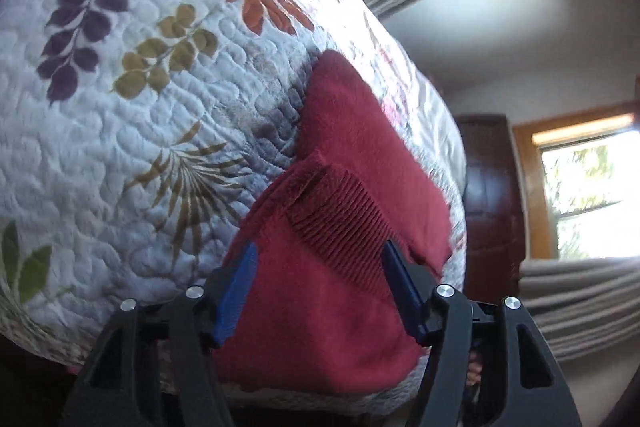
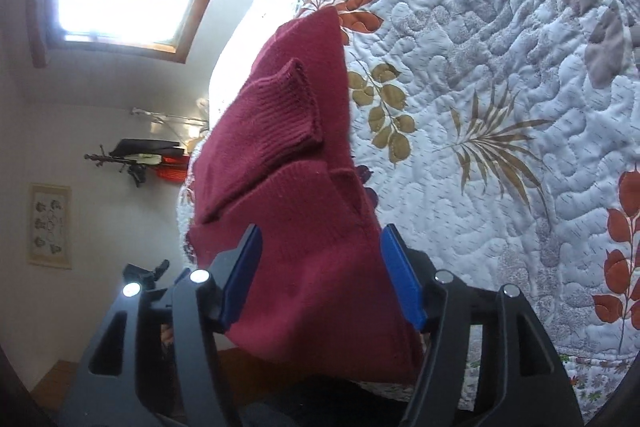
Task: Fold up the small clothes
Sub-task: 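Open both grippers and release the folded sweater onto the bedspread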
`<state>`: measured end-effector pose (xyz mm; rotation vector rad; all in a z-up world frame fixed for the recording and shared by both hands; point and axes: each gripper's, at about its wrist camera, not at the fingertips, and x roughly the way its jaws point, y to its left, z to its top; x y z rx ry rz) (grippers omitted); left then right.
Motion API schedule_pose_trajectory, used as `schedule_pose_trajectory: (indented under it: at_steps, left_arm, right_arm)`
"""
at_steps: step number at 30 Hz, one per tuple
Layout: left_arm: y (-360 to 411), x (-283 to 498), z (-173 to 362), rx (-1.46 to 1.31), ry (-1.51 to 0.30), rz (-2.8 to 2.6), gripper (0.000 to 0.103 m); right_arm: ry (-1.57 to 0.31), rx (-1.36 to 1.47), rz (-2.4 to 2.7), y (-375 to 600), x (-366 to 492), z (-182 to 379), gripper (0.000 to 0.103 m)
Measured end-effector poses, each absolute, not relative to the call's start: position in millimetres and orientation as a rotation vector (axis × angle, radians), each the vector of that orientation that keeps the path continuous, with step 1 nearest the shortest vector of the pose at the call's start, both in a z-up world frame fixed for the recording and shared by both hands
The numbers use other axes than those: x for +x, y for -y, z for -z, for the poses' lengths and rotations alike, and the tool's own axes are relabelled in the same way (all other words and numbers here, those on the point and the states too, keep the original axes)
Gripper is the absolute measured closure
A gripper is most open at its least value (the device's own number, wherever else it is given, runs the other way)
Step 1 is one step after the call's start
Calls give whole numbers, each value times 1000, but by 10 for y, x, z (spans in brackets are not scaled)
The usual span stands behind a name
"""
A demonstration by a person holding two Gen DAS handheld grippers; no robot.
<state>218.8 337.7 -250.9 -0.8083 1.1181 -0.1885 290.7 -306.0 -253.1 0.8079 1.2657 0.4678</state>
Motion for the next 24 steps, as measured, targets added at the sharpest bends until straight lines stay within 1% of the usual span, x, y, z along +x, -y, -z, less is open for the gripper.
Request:
schedule_pose_trajectory:
  at_steps: [1,4,8,9,11,12,18,21,22,23,24]
  left_arm:
    - [-3314,2176,2547,-766,-1138,196,29]
    - [-3252,2294,2623,-666,-1196,213,24]
    - [-3176,2413,2706,-576,-1257,260,23]
    - [-3166,2423,2711,-561,-1267,275,25]
    - [-3121,2487,2754,-538,-1289,290,37]
    - [-3109,2504,2780,-524,-1309,294,50]
    - [-2944,2578,2728,-476,-1310,309,63]
    - [-2854,2605,2706,-432,-1320,299,78]
    - [-2808,2659,2723,-413,-1320,290,86]
    - [-2789,2656,2712,-398,-1315,284,90]
    - [-2775,2660,2698,-391,-1308,278,92]
  right_arm:
    - [-1266,778,-457,3001,2880,2546,34]
    - [-1266,734,-436,2915,2843,2577,25]
    - [-1291,708,-418,2847,2902,2644,23]
    - [-1297,705,-416,2833,2927,2665,23]
    - [-1304,696,-414,2797,2984,2700,22]
    - [-1307,691,-419,2779,3003,2707,22]
    - [-1341,610,-436,2629,3110,2792,21]
    - [-1338,570,-457,2546,3131,2789,21]
    - [-1337,551,-461,2519,3136,2787,25]
    - [-1336,529,-466,2489,3139,2782,29]
    - [-1337,507,-471,2440,3143,2772,42]
